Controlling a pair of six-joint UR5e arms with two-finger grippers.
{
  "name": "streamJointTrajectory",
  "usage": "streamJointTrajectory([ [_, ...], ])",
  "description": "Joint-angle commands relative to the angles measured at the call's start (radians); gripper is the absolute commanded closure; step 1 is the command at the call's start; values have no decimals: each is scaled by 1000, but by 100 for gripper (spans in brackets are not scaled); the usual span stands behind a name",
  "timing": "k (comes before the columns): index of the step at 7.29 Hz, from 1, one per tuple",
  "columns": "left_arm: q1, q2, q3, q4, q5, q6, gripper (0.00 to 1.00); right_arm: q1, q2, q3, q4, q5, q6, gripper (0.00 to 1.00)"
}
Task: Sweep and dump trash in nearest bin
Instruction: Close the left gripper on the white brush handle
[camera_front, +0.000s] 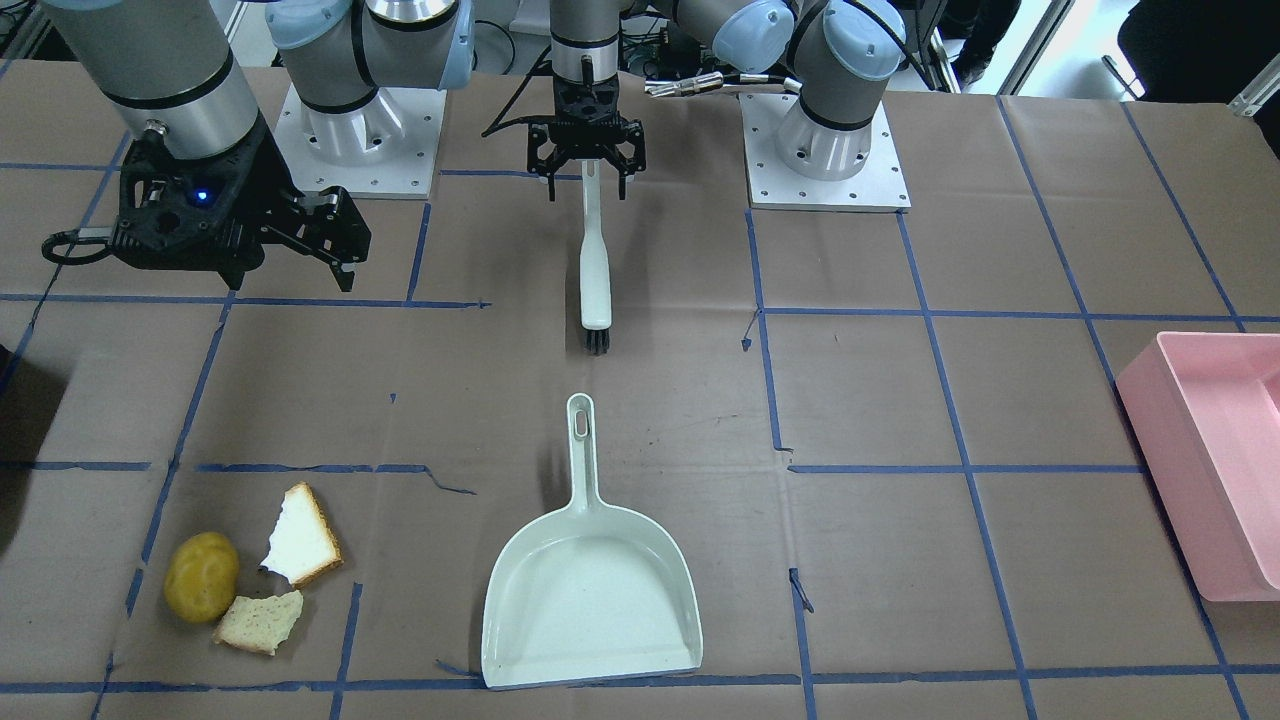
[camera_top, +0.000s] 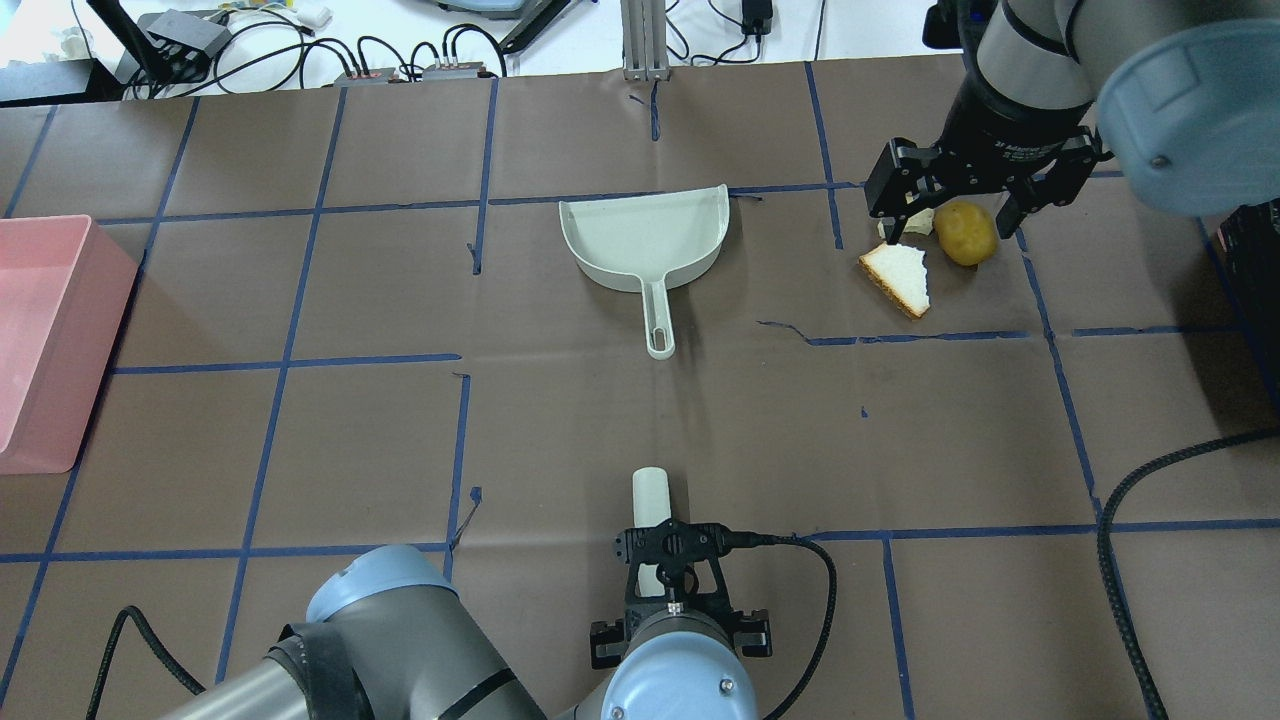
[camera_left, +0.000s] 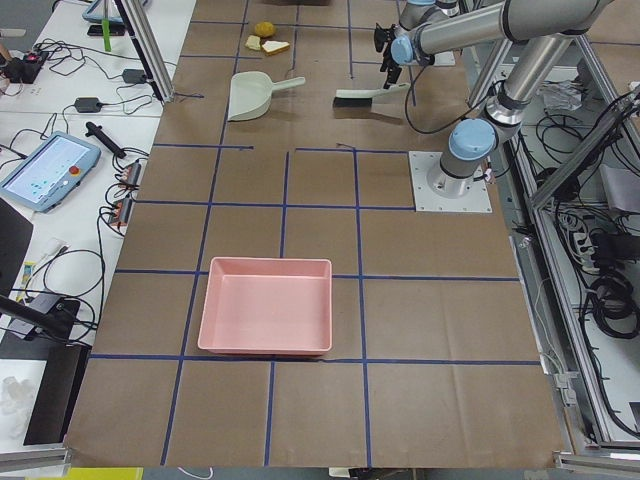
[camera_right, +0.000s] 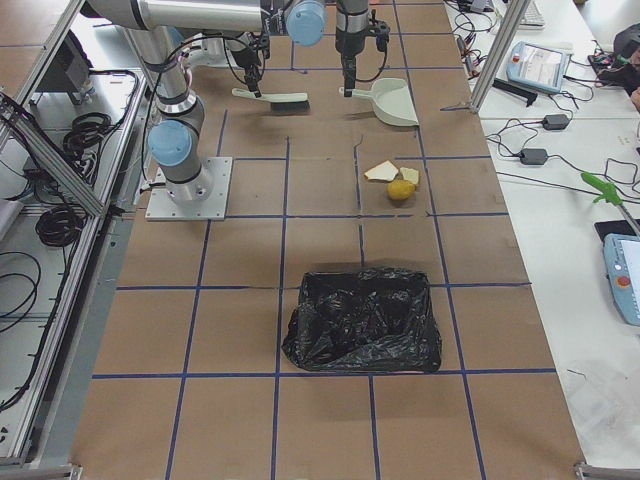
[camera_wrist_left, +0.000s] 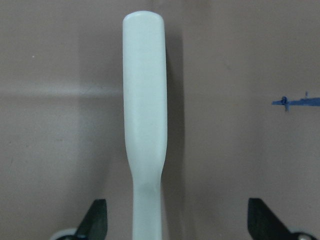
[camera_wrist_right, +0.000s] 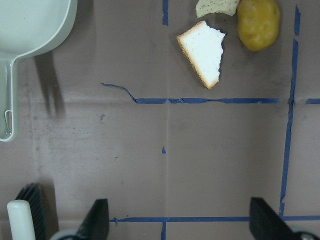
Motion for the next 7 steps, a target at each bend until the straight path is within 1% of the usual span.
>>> streamJointTrajectory([
  [1, 9, -20, -37, 9, -9, -99, 1, 0, 0, -1, 0, 0, 0, 0],
  [2, 9, -31, -37, 9, -12, -235, 1, 0, 0, -1, 0, 0, 0, 0],
  [3, 6, -22, -29, 9, -3, -226, 1, 0, 0, -1, 0, 0, 0, 0],
  [6, 0, -35, -32, 17, 0, -65, 5, 0, 0, -1, 0, 0, 0, 0],
  [7, -8, -40, -32, 22, -1, -41, 8, 0, 0, -1, 0, 0, 0, 0],
])
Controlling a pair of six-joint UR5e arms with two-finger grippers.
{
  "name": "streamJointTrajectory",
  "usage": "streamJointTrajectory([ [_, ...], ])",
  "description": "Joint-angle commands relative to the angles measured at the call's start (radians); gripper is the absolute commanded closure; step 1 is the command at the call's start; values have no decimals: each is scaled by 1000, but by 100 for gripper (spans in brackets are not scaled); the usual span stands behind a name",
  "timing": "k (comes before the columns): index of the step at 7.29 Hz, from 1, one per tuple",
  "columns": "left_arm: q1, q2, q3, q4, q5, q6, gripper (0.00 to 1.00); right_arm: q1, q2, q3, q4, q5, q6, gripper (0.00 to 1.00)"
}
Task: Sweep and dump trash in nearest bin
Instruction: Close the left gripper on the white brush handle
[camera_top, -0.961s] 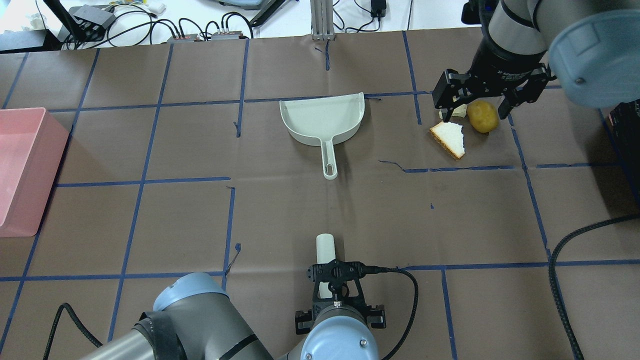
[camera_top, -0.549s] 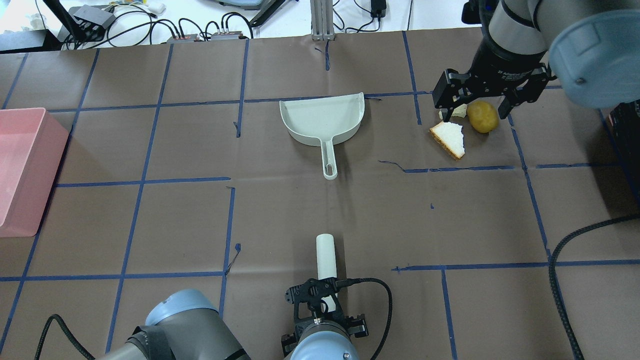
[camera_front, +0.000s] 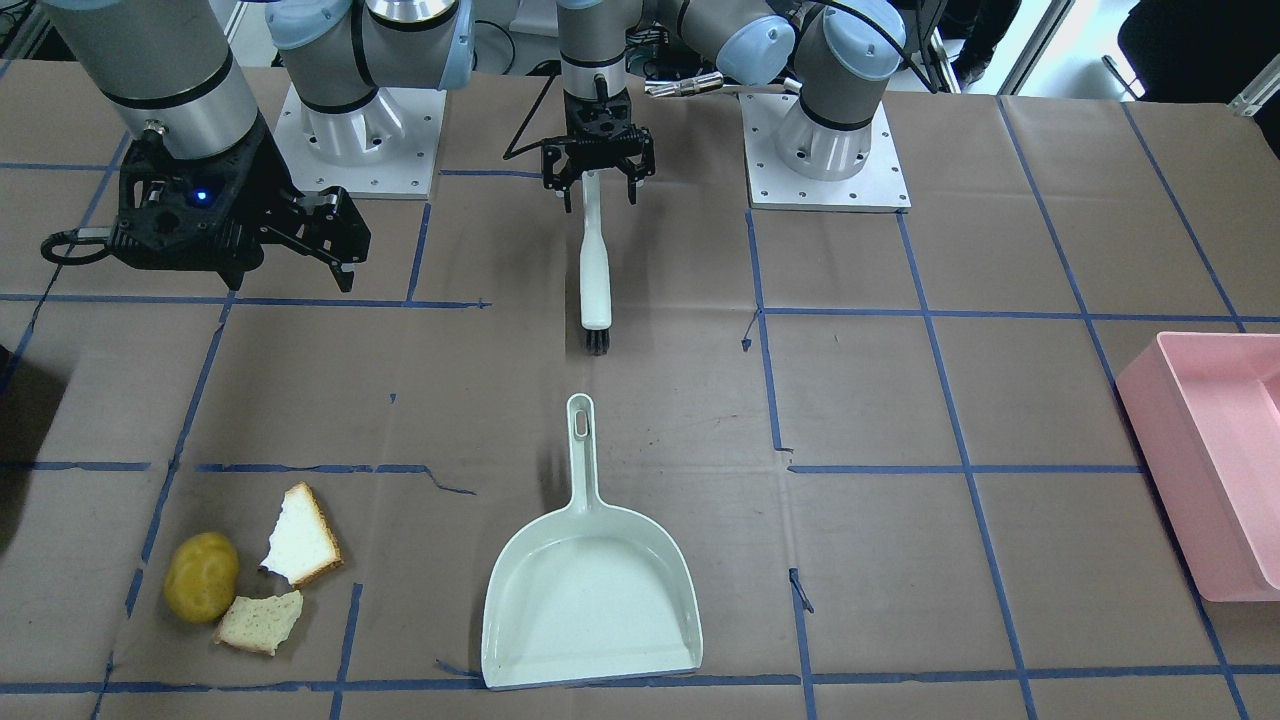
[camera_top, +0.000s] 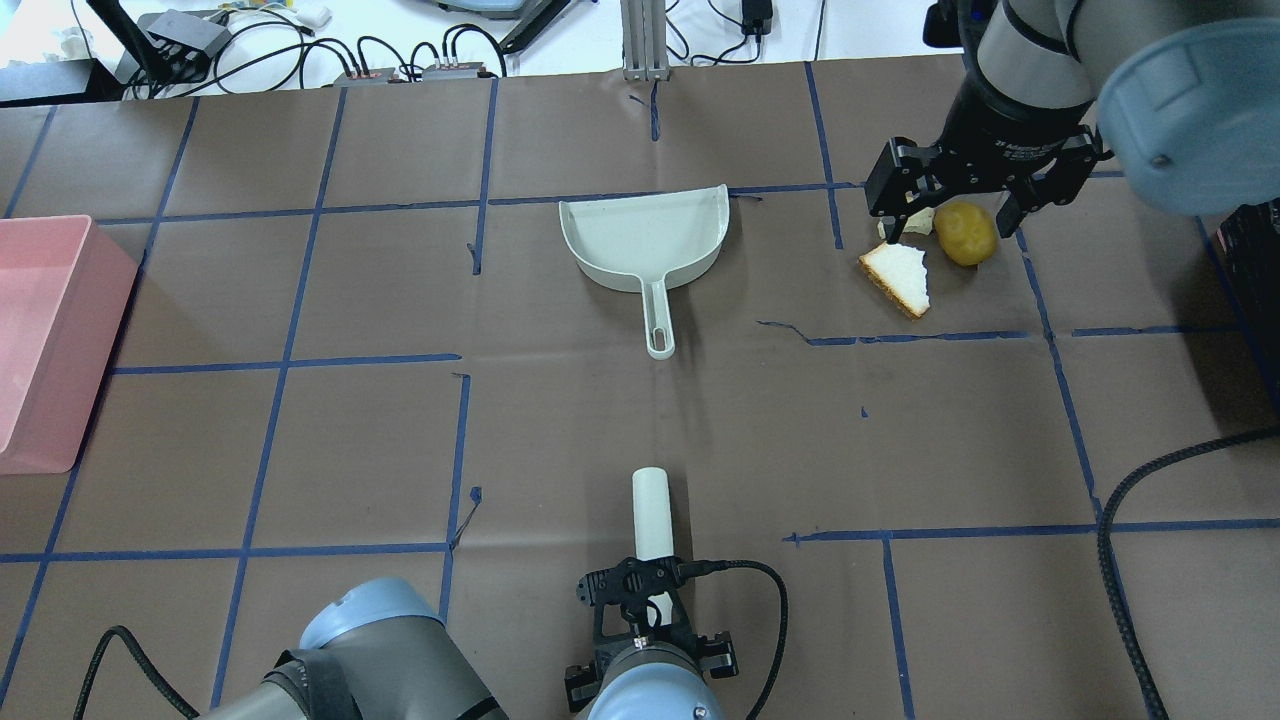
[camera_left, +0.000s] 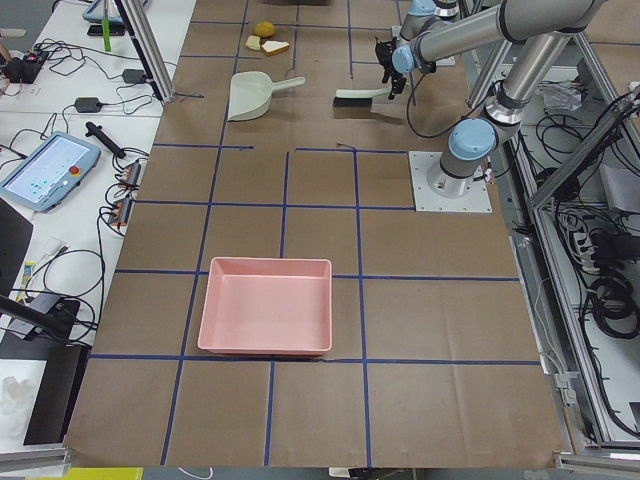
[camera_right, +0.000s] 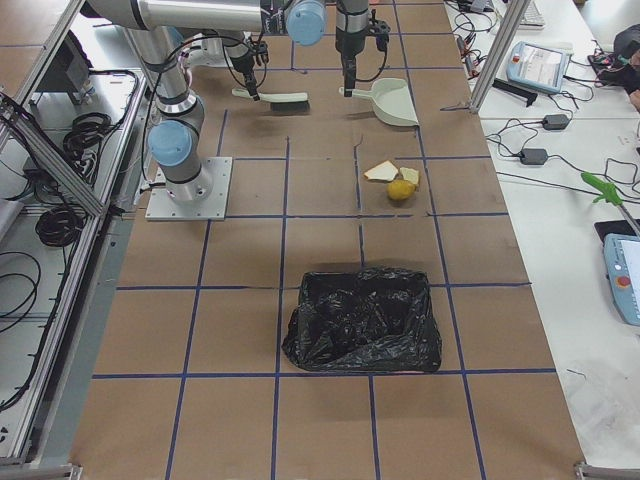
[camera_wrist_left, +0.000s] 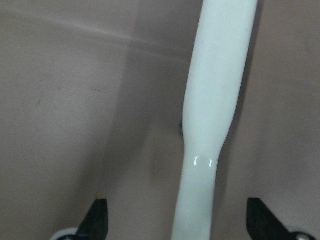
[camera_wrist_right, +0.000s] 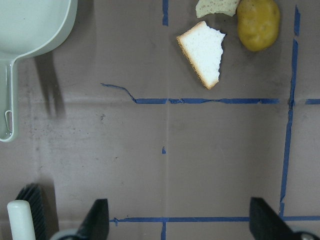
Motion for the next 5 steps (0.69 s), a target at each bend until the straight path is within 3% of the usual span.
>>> streamJointTrajectory([
  [1, -28, -4, 0, 9, -1, 79, 12, 0, 0, 0, 0, 0, 0, 0],
  [5, -44, -6, -12, 34, -10, 91, 23, 0, 0, 0, 0, 2, 0, 0],
])
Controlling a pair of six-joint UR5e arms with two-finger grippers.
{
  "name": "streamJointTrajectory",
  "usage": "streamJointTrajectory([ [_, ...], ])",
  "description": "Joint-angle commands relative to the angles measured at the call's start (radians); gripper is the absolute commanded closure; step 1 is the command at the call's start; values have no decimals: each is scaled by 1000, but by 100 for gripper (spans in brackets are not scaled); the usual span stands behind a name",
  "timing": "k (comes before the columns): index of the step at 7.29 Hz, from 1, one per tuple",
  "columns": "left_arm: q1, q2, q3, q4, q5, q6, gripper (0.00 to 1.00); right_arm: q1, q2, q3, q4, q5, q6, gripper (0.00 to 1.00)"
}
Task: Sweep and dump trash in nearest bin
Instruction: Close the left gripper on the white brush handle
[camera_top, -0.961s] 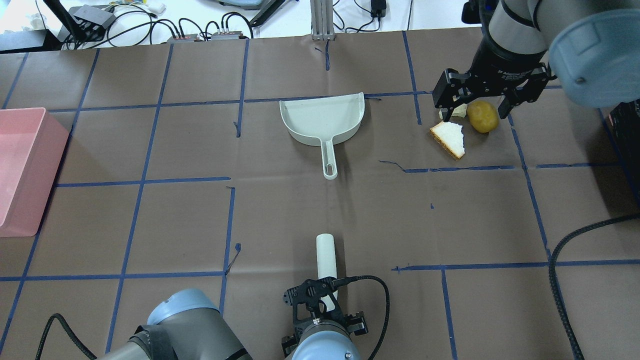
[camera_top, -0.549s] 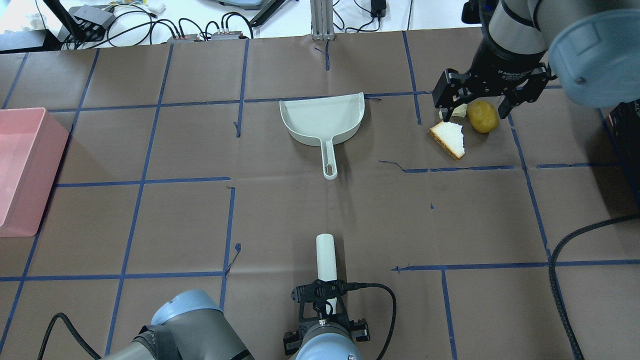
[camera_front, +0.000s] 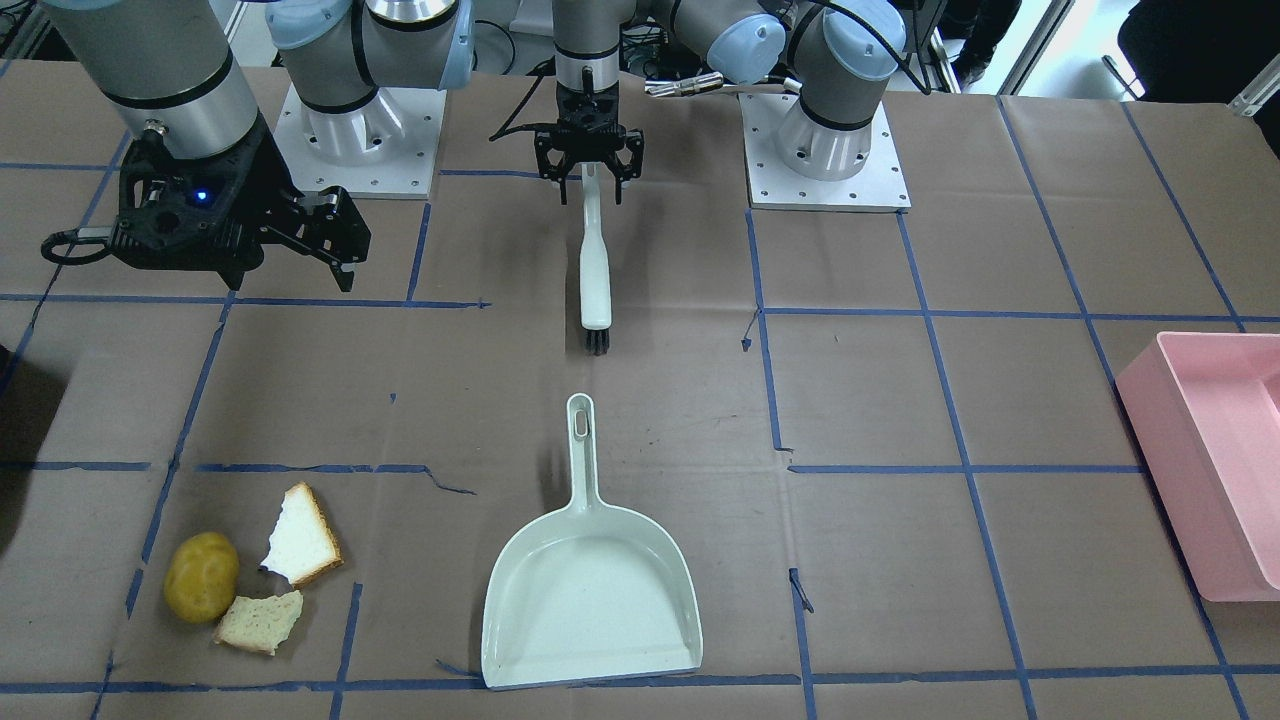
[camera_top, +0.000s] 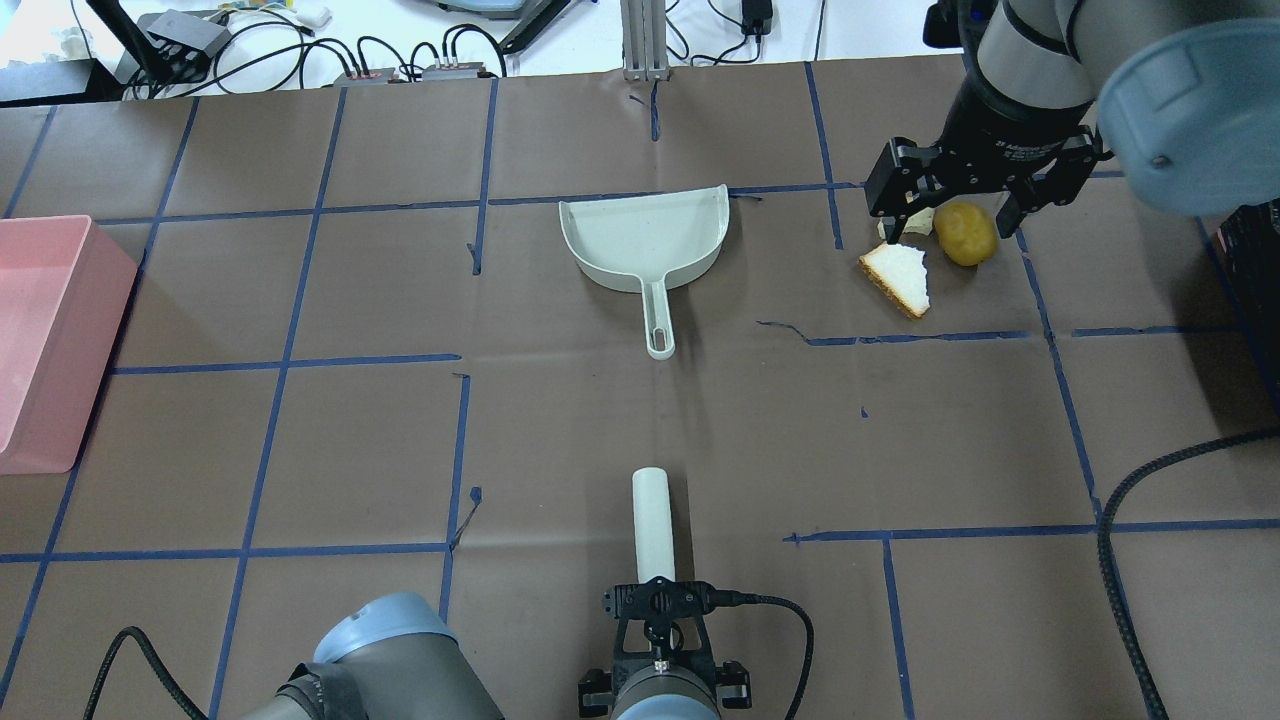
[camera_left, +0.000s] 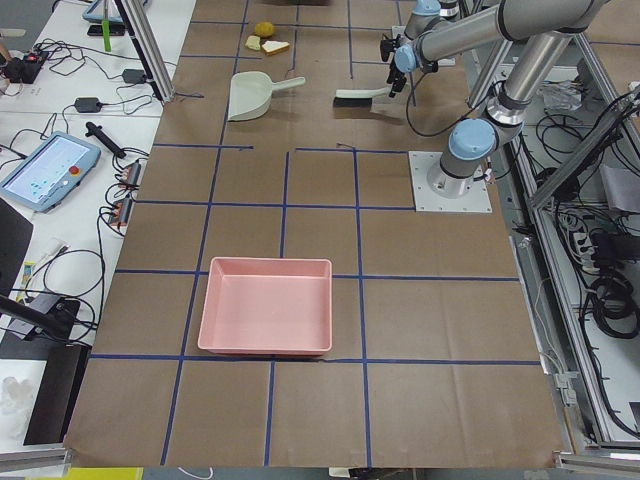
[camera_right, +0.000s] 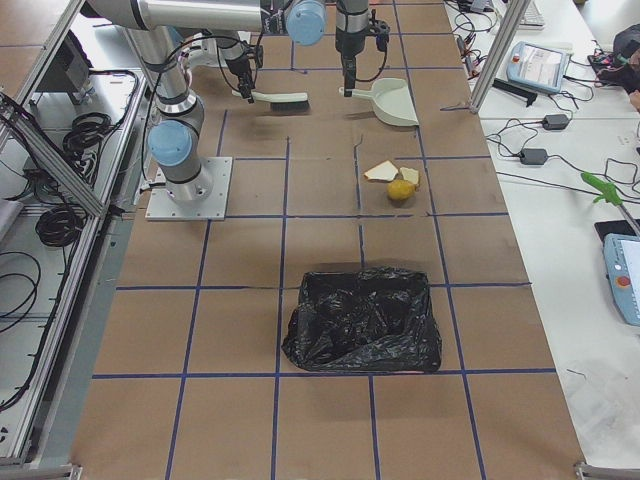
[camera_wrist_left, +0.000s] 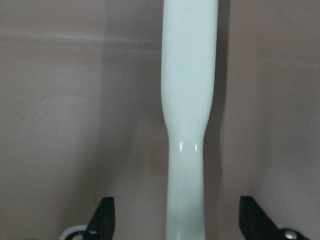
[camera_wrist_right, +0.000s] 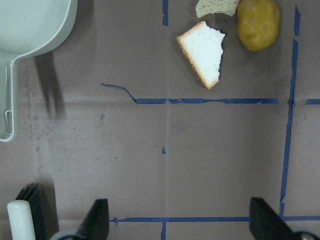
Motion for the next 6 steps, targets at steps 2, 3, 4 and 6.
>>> streamJointTrajectory([
  [2, -3, 2, -8, 15, -48, -4, 34, 0, 0, 0, -2, 0, 0, 0],
  [3, -3, 4, -9, 17, -56, -9, 44, 0, 0, 0, 0, 1, 0, 0],
  [4, -3, 4, -11, 17, -59, -9, 54, 0, 0, 0, 0, 1, 0, 0],
  [6, -2, 33, -12, 15, -152, -3, 77, 0, 0, 0, 0, 1, 0, 0],
])
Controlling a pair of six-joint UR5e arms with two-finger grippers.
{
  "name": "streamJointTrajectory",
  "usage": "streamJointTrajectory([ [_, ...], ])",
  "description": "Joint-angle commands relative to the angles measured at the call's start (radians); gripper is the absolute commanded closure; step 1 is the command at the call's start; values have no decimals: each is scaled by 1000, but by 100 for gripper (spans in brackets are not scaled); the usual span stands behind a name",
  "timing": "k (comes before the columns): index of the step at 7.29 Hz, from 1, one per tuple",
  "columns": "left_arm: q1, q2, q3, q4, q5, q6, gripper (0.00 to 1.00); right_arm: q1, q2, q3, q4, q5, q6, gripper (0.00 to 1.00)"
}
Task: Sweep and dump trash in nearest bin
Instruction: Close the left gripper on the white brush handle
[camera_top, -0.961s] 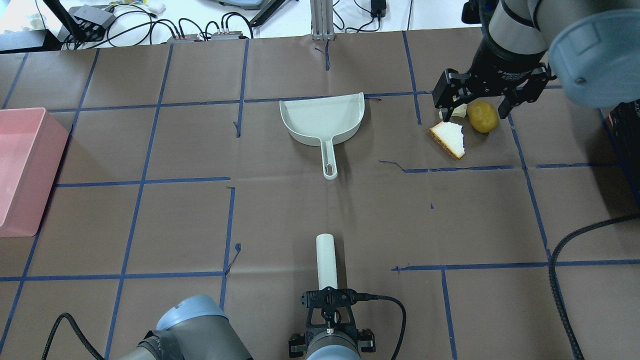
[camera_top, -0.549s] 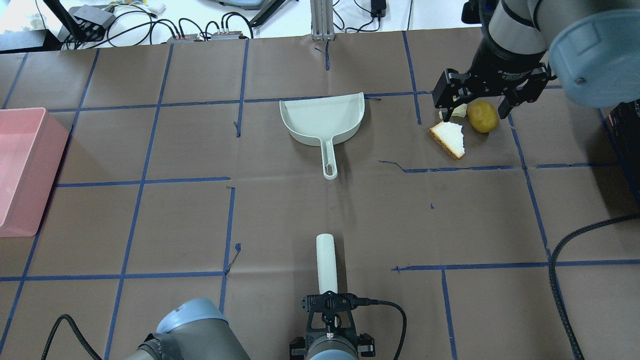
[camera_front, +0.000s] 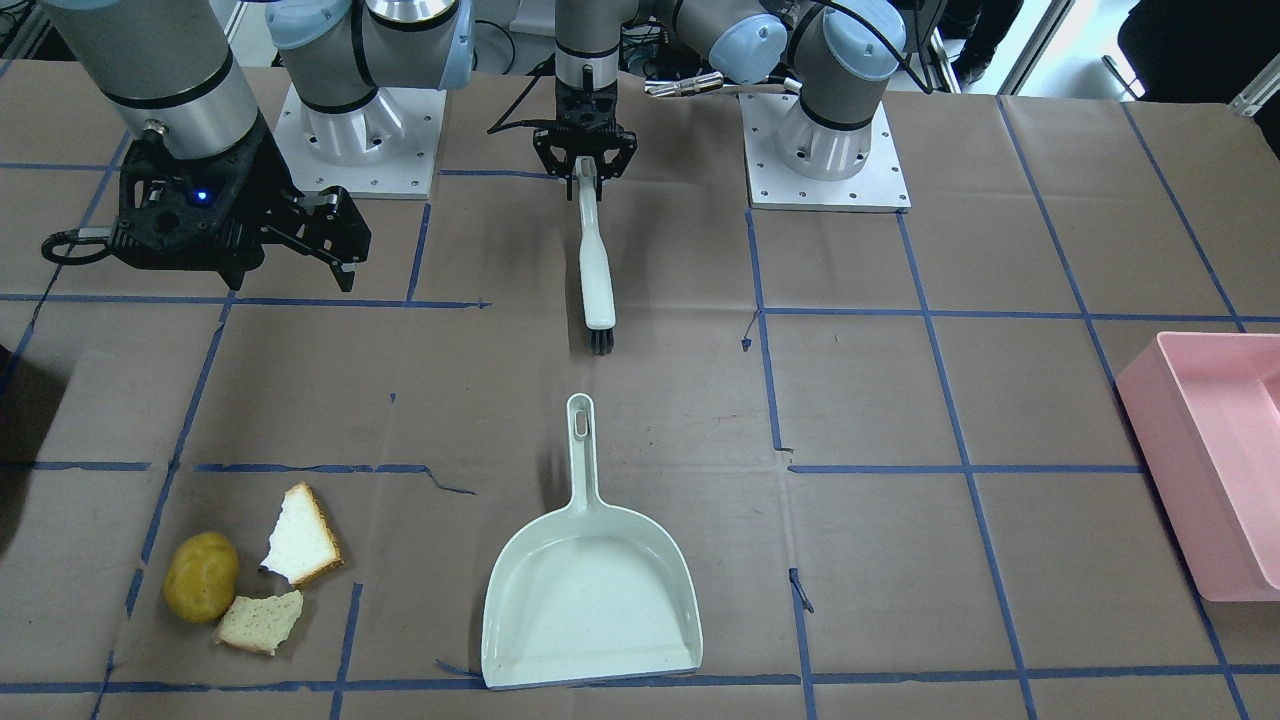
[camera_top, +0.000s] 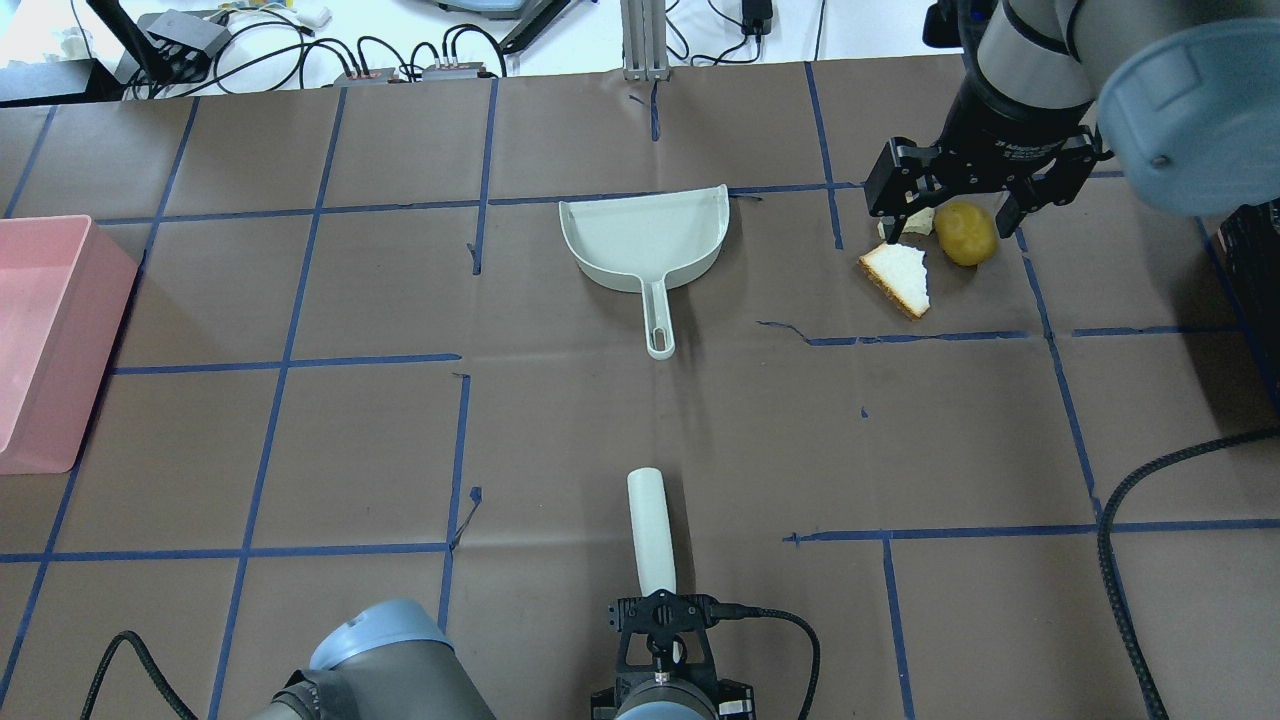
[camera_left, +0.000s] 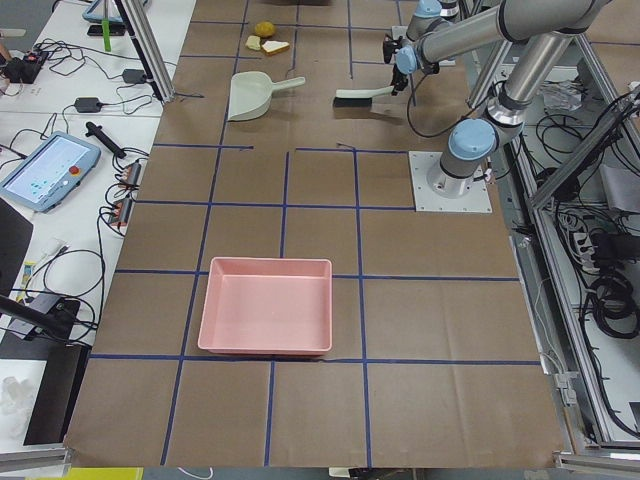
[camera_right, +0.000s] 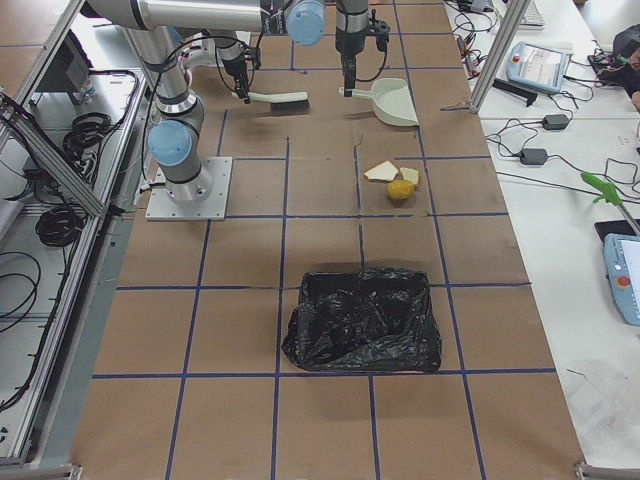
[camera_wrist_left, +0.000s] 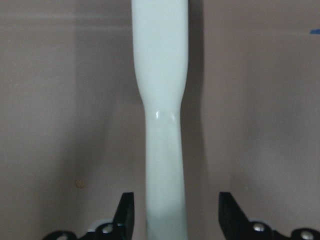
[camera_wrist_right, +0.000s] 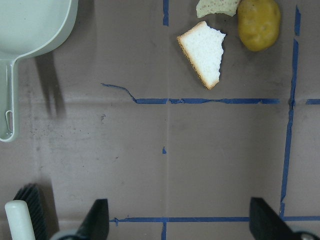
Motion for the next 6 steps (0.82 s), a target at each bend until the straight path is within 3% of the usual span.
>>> streamJointTrajectory([
  [1, 3, 24, -4, 0, -70, 9, 82, 0, 0, 2, 0, 0, 0, 0],
  [3, 4, 33, 1, 0, -68, 15, 89, 0, 0, 2, 0, 0, 0, 0],
  [6, 67, 133, 7, -53, -51, 18, 90, 0, -2, 2, 0, 0, 2, 0],
])
